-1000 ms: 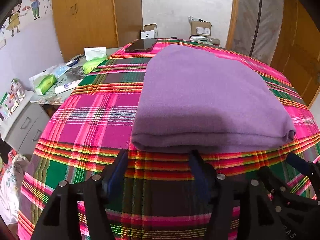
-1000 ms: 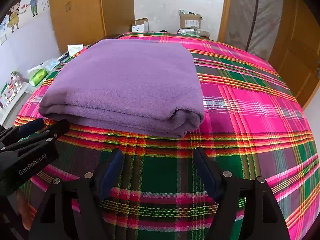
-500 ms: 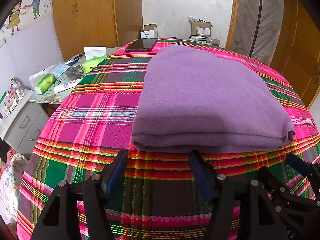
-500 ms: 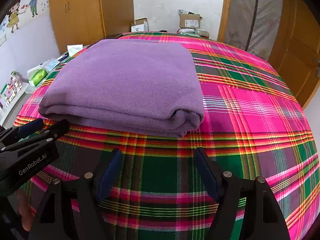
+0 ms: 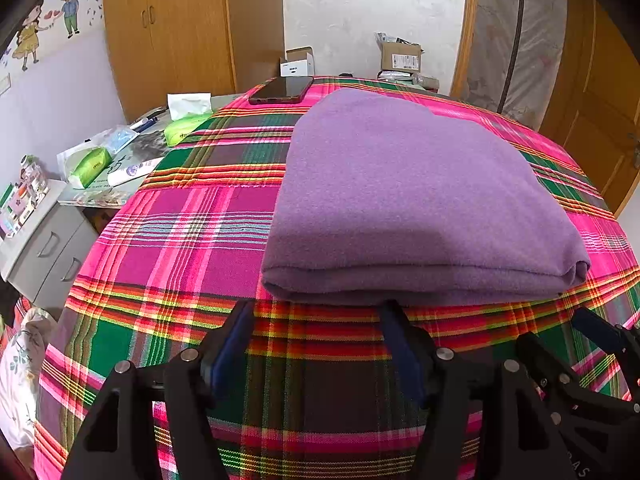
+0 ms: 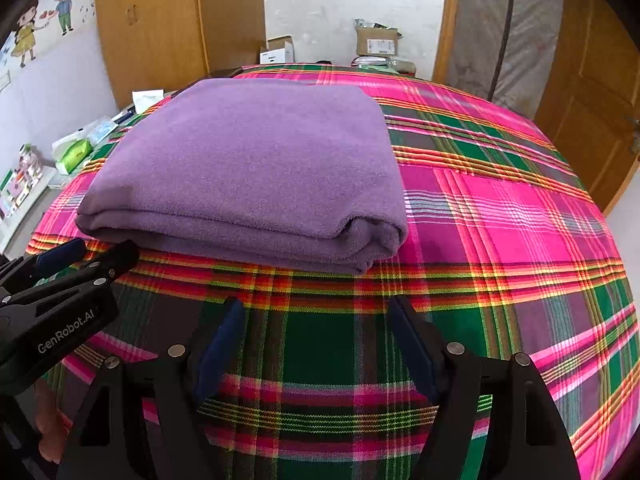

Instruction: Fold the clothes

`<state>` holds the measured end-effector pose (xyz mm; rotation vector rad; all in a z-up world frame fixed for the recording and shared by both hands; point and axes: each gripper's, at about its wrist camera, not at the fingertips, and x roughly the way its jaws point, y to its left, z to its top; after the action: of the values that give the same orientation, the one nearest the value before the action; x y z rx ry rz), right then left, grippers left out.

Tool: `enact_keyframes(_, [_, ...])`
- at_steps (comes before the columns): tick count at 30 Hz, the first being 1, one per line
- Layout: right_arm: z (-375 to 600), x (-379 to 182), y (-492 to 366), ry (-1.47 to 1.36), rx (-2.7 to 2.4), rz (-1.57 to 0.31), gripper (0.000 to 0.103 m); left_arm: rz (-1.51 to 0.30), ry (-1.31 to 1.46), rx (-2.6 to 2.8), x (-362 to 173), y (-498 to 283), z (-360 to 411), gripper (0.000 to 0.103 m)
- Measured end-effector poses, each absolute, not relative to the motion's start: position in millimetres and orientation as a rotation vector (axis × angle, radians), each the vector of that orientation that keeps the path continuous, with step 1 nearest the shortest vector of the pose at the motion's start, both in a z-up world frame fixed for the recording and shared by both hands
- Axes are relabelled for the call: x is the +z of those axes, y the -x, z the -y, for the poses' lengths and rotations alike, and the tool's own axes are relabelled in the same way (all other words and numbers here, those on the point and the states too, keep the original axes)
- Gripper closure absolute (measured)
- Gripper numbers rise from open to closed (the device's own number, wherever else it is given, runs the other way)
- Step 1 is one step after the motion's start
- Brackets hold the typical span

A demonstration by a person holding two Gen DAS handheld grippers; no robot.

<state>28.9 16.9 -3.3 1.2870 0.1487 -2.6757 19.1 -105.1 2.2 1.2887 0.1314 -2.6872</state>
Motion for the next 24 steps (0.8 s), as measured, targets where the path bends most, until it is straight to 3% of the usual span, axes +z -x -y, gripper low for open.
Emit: enact_keyframes(24, [-18.5,-3.1,-29.5,-1.295,-2.689,-0.136,0.027,-0.132,-1.288,-2.688,2.5,-19.4,104.2,0.036])
